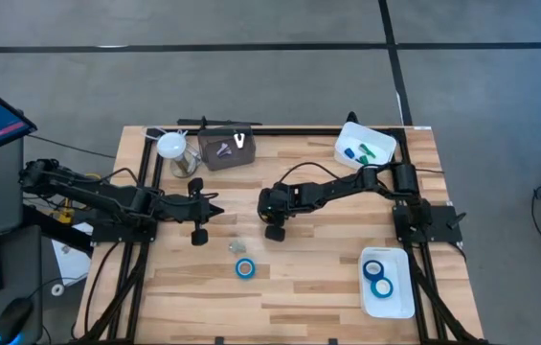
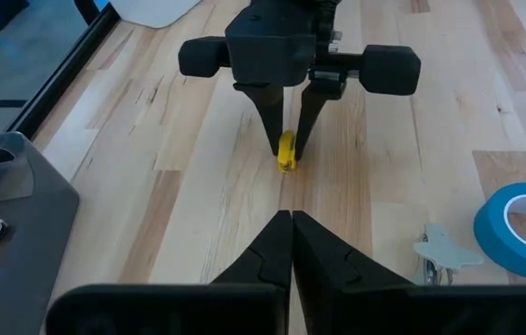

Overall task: Pick and place Stapler, Stapler remover, tape
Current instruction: Put the yellow stapler into the top white bin

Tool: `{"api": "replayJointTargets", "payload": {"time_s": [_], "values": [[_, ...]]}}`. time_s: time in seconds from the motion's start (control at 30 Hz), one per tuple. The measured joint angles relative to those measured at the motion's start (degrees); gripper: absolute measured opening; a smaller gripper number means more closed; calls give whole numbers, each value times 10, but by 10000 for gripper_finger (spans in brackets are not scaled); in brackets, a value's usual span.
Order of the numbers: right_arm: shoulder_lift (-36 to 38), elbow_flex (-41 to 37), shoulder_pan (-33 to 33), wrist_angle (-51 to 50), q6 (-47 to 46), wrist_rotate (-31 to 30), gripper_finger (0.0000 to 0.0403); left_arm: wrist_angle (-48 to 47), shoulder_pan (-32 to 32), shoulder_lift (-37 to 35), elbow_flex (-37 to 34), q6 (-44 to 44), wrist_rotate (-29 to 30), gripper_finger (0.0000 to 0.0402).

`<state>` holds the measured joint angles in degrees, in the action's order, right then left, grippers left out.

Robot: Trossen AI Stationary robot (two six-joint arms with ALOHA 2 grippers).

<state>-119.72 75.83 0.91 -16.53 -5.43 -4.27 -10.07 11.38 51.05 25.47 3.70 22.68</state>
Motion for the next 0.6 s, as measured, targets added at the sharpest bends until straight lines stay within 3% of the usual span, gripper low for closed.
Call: {"api": "replayJointTargets", "payload": {"time_s": [0.33, 0.6], "values": [[9, 1, 19, -13, 0, -1, 77, -1, 0, 0, 0, 0, 0, 4], [63, 6, 54, -57, 9, -19, 77, -5, 0, 0, 0, 0, 0, 4]]}}
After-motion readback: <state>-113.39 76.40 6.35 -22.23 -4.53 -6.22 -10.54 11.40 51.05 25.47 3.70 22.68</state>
